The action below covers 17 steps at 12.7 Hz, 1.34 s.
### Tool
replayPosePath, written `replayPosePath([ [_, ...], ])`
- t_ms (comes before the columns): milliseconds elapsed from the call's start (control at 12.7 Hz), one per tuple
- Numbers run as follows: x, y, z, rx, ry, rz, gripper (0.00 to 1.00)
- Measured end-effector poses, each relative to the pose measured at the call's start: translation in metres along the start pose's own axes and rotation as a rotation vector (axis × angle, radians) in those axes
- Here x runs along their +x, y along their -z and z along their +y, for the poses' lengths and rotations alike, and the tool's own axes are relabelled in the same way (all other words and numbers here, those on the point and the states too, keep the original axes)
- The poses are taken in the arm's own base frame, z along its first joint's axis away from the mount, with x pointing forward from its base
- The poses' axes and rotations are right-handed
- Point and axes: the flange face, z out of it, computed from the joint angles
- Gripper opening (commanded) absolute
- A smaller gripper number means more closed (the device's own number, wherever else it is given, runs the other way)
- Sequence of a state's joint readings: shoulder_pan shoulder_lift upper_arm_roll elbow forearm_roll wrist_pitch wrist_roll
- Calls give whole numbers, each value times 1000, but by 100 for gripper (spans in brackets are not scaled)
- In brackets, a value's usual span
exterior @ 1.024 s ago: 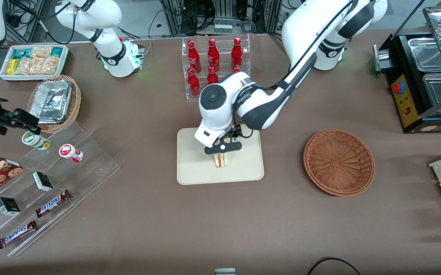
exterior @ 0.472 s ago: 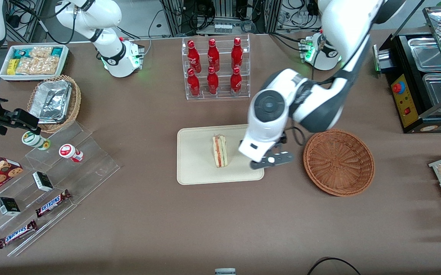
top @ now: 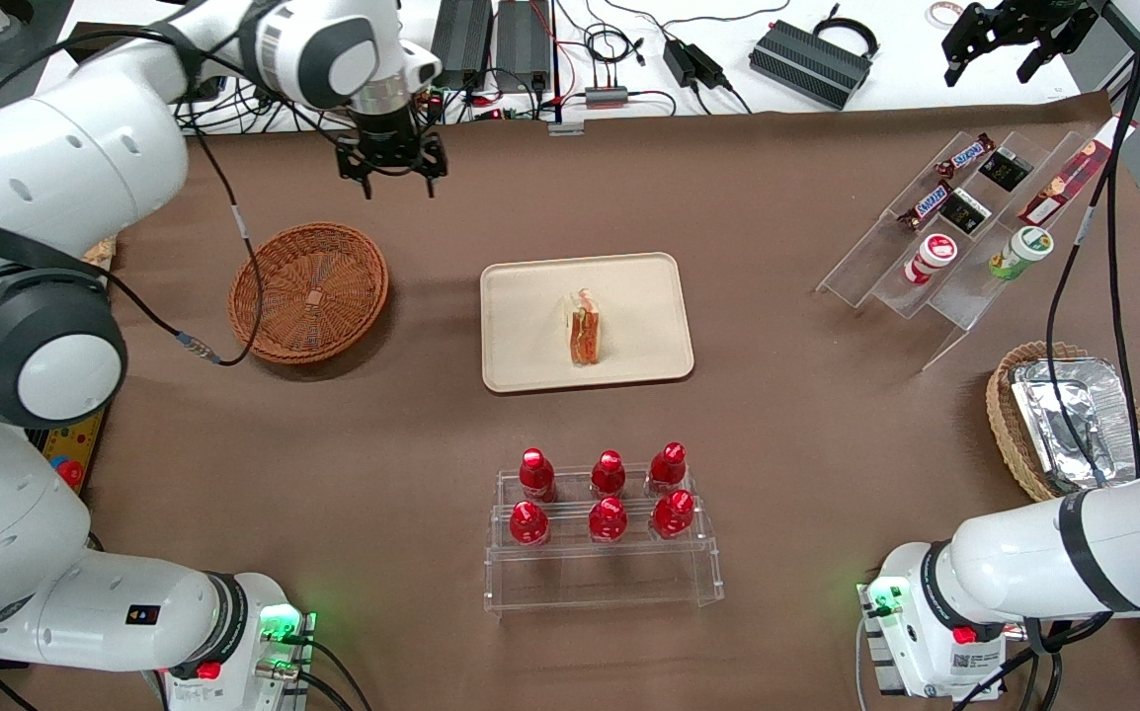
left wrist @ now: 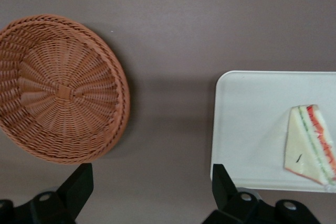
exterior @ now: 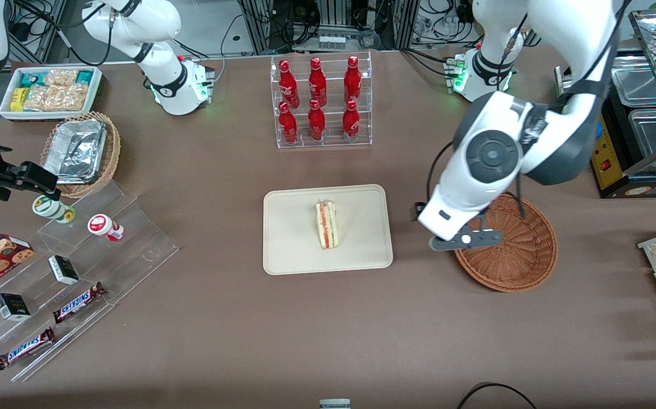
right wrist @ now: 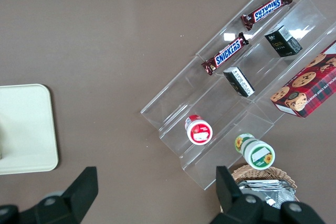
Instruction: Place sandwich from basket to tray
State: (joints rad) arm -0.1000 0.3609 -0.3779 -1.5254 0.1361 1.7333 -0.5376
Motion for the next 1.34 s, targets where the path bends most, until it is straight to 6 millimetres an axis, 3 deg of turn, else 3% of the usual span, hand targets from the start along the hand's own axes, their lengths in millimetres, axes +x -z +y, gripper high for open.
replayPosePath([
  [315,-5,17,-80,-19,-80,-59,100],
  [551,-19,45,-129,-7,-126,-99,100],
  [787,-38,72,-158,10,-162,-114,100],
  [1102,-59,93,-201,16,-179,-158,100],
  [1339,-77,110,-210,21,-176,-180,100],
])
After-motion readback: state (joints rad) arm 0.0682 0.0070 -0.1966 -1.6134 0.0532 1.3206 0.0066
